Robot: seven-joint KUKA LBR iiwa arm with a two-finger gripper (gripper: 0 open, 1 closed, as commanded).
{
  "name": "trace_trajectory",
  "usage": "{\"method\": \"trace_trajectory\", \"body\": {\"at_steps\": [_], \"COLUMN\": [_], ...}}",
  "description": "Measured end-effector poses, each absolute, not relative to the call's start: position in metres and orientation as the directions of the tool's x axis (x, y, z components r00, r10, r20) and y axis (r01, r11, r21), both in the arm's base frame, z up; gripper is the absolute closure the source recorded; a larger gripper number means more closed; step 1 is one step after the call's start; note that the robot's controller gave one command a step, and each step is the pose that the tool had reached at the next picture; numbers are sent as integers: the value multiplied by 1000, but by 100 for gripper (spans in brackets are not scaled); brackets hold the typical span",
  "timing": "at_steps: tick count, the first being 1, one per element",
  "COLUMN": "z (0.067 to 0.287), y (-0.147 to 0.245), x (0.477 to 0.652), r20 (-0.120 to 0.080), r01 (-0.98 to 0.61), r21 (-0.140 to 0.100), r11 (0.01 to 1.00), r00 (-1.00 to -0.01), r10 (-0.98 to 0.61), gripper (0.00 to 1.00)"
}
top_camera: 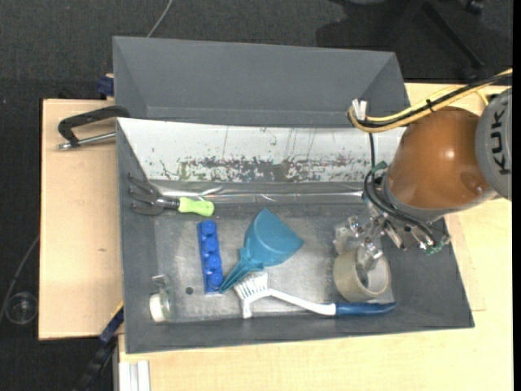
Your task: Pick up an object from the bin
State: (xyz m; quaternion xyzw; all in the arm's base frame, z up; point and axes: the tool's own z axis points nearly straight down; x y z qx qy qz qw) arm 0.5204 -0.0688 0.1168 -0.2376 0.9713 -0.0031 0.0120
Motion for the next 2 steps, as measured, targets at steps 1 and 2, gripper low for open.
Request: {"method": "trace_trajectory", "body": {"at_steps": [1,2], "z": [131,142], "y": [-69,-69], "x": [521,520], "r20": [-23,-20], "r01": [-461,-461], "r21": [-12,-10], "r11": [887,888], "r00": [-887,-887], "r10": [-461,-461], "gripper": [100,100]}}
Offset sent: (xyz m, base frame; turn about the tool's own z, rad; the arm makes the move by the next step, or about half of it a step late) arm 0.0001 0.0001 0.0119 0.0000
